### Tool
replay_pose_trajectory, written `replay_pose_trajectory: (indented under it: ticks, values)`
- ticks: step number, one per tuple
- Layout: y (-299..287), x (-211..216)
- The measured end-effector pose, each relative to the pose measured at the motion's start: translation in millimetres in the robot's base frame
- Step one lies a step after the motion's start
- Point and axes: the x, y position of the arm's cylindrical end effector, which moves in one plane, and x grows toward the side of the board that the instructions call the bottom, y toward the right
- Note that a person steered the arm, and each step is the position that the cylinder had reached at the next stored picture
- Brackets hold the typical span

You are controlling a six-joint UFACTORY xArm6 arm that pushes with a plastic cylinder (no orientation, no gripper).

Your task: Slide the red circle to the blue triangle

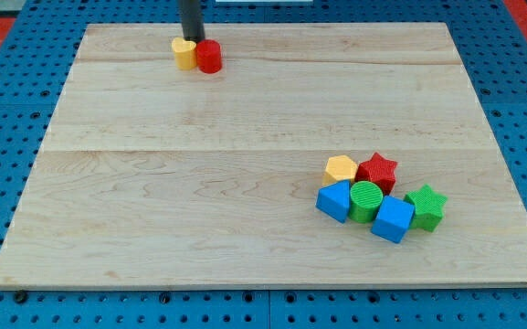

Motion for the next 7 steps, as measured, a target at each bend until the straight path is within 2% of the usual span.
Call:
replay_pose_trajectory:
  ticks: [1, 2, 4, 5, 6, 7]
  values:
    - [27, 37]
    - [29, 71]
    - [112, 166]
    - [140, 201]
    - [159, 228]
    - [140, 228]
